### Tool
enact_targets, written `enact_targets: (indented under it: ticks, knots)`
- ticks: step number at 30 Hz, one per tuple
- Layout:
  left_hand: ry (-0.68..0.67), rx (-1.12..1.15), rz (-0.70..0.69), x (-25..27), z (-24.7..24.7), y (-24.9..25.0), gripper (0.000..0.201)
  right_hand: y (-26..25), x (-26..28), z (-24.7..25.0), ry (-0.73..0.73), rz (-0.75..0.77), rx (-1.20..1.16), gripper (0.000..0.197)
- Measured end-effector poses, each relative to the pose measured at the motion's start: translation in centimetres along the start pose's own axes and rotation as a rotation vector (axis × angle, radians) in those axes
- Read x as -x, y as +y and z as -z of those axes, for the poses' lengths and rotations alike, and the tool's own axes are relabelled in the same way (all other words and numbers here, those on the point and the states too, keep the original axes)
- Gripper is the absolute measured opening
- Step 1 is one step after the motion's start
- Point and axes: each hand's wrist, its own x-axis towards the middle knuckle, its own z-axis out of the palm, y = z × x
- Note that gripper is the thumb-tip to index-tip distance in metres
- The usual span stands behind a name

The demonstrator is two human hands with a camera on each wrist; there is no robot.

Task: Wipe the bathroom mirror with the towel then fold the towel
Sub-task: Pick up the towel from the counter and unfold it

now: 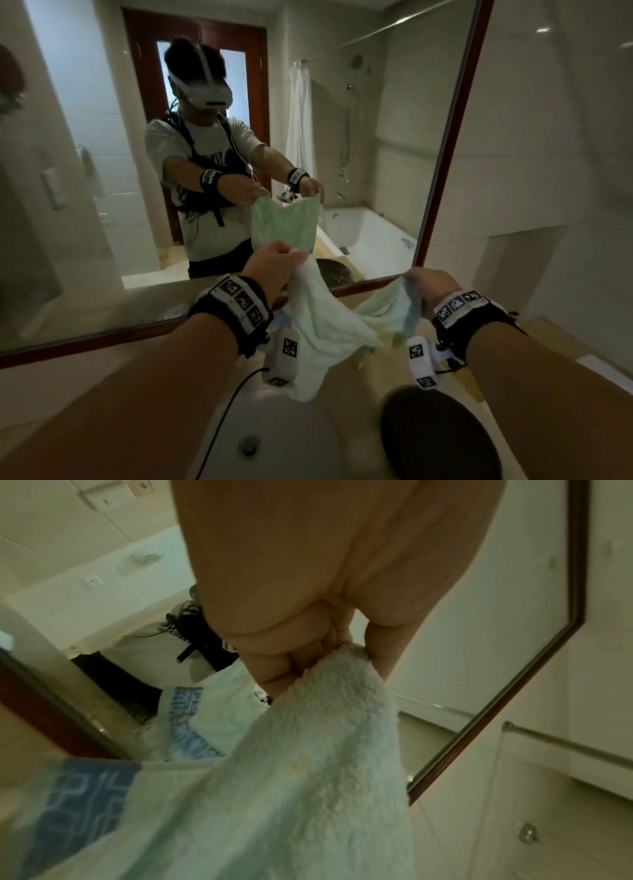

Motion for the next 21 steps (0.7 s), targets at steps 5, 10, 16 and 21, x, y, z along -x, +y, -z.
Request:
enact_targets:
  ticks: [5,10,16,21]
  knots:
    - [-0.103,0.087,-0.046,0.1,1.8,3.8,0.025,-2.8,5.9,-2.8,-0.175,-0.108,0.113,0.026]
    - [-0.253,-0.013,-0.076,0.2,1.6,6.8,0.021,-4.1,6.3,-3.7,-0.396,-0.098,0.455,0.018]
    - [-0.36,-0.052,-0.151,-0.3,0.6,10.1,0.015,-8.6,5.8,-4.5,-0.568,0.098,0.469,0.01]
    - [-0.408,-0.114,-0.159,0.6,-1.3,12.1,0.038,-10.1,6.4,-5.4,-0.764,0.21,0.462,0.041]
